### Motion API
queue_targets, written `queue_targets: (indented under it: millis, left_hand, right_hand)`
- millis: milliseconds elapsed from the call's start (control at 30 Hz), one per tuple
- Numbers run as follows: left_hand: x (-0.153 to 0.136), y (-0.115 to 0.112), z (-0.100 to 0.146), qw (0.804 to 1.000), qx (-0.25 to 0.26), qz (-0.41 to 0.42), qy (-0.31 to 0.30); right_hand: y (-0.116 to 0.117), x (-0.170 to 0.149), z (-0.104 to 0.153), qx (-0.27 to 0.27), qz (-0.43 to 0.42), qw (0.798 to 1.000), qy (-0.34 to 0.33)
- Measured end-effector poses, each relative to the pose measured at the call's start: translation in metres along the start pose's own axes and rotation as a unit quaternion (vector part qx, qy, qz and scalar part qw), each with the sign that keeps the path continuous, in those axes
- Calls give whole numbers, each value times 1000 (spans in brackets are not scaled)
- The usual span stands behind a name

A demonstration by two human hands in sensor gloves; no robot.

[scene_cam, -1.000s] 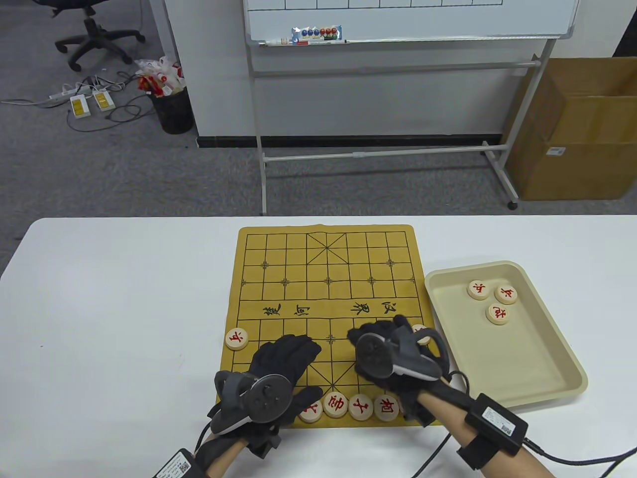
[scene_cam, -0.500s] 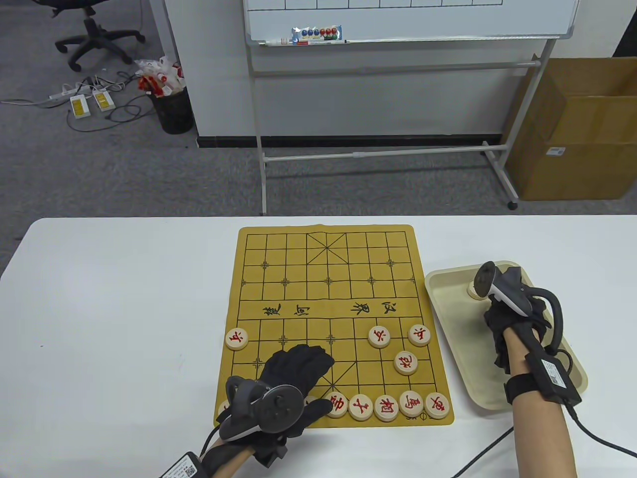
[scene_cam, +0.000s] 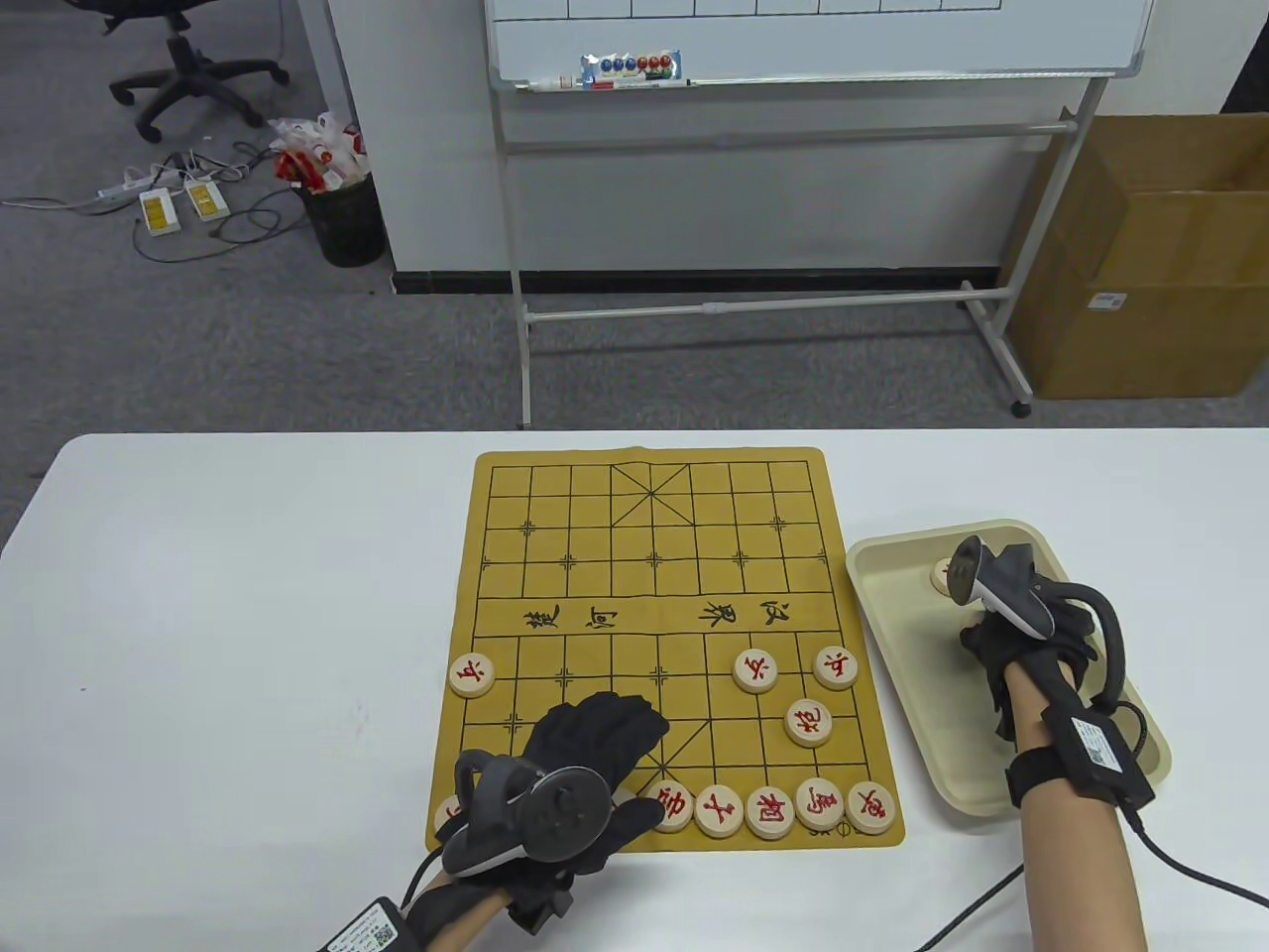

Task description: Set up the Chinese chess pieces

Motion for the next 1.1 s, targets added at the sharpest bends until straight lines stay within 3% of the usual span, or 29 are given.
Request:
queue_targets:
  millis: [467, 667, 800, 867, 933, 1000, 1100]
  left_hand:
    - [-1, -1, -1, 1000, -2, 0, 1]
    - [0, -1, -1, 1000, -3, 1, -1]
    - [0, -2, -1, 1000, -2, 2, -3]
    - [1, -2, -1, 1000, -2, 2, -4]
    - [1, -2, -1, 1000, -1, 3, -4]
    - [1, -1, 0, 1000, 3, 3, -3]
    - [2, 2, 1, 1000, 15, 6, -1]
  right_hand:
    - [4, 1, -4, 29, -65, 997, -21]
    - [3, 4, -3, 37, -42, 998, -22]
    - [-4, 5, 2, 7, -3, 1000, -17]
    - [-13, 2, 9, -26, -39, 999, -26]
    - [-23, -2, 19, -13, -66, 997, -41]
    - [-36, -8, 34, -36, -144, 987, -61]
    - [-52, -13, 70, -20, -307, 945, -112]
Point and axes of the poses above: the tracker on the back of each hand, its own x axis roughly to the thumb side, its own z axis roughly from the fingertips to the wrist, y = z × x, the point moved 2 cm from there along -z, roughly from the wrist to the fingertips, and after that the axes turned 3 degrees about y, right-handed, at the moved point
